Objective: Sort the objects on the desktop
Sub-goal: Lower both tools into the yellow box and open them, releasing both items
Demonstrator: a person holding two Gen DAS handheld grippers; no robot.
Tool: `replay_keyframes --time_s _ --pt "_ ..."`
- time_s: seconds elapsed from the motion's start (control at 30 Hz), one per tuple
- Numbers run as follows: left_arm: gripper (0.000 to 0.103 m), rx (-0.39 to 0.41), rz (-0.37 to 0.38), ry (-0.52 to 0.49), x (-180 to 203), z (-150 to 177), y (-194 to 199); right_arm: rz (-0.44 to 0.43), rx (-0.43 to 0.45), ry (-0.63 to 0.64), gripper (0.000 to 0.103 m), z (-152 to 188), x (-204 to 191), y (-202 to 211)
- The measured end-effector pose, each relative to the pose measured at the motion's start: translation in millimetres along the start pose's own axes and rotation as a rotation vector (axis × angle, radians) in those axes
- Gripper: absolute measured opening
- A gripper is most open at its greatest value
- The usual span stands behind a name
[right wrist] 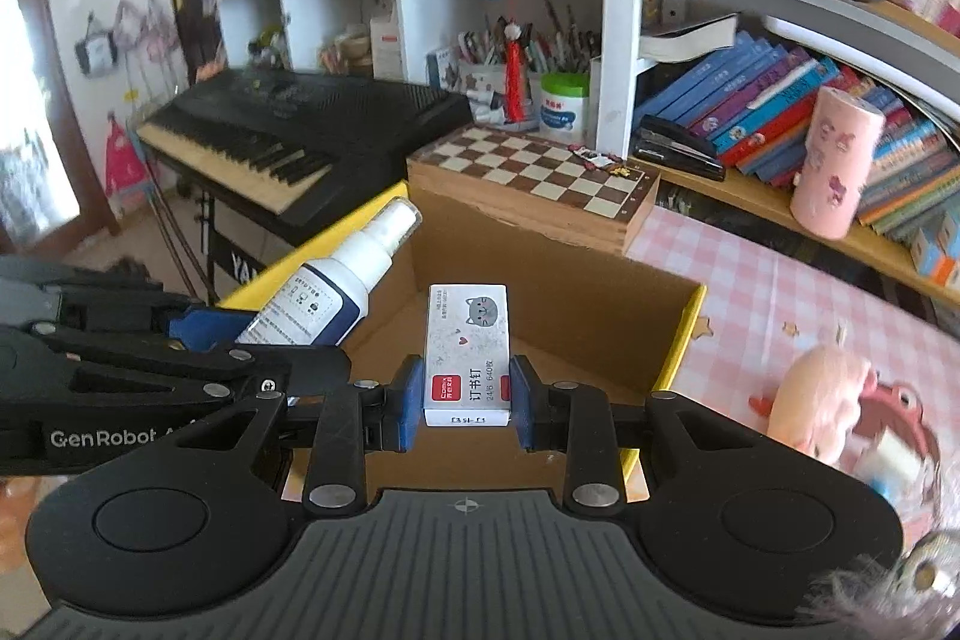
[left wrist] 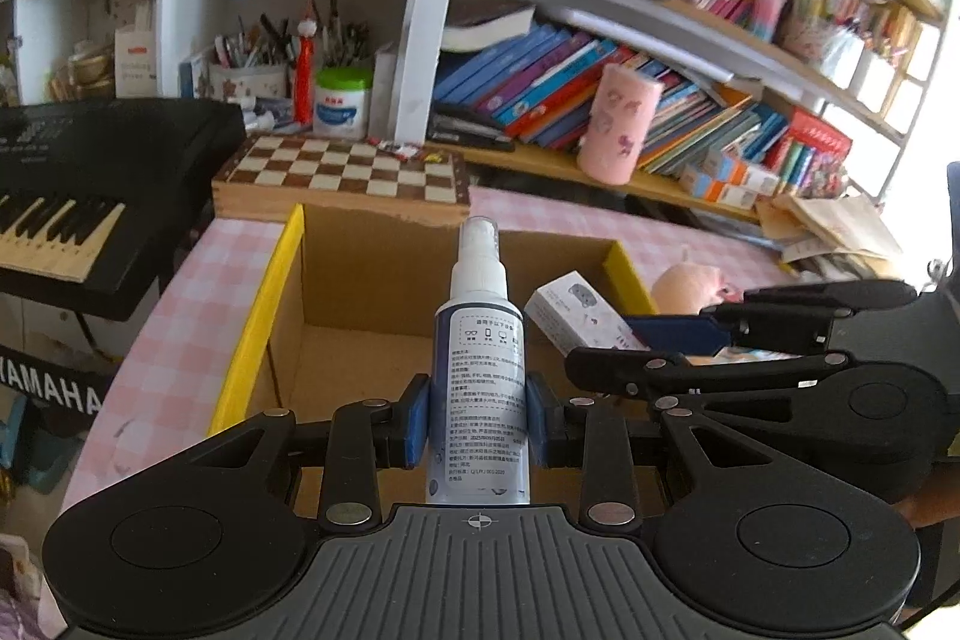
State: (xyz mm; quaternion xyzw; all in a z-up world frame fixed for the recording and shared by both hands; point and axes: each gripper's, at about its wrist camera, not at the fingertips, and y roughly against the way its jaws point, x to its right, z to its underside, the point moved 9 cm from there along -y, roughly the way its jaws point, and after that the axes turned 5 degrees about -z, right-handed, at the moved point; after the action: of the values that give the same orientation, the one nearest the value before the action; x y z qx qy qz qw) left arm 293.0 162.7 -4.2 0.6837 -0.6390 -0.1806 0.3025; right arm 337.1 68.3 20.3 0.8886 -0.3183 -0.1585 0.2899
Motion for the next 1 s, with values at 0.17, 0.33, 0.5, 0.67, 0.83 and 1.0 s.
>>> replay_keyframes --time_s 0.17,0.33,0.5,0.67,0.83,1.0 --pt "0.031 -0.058 -0.028 -0.034 -4 -4 -33 -0.013 -0.087 0.138 0.027 -4 11 -38" --pt "0.031 -0.123 -0.050 -0.090 -5 -7 -62 -0.033 -0.186 0.297 0.027 -3 19 -75" --pt "0.031 -0.217 -0.086 -0.174 -5 -1 -91 -0.060 -0.260 0.442 0.027 1 24 -103" --pt "0.031 -0.285 -0.102 -0.235 -4 5 -106 -0.096 -0.342 0.552 0.027 12 26 -126" --pt "0.031 -0.321 -0.112 -0.243 -5 8 -111 -0.126 -0.412 0.566 0.028 22 29 -137" --pt "0.031 -0.337 -0.123 -0.227 -7 9 -111 -0.130 -0.432 0.564 0.028 25 32 -138"
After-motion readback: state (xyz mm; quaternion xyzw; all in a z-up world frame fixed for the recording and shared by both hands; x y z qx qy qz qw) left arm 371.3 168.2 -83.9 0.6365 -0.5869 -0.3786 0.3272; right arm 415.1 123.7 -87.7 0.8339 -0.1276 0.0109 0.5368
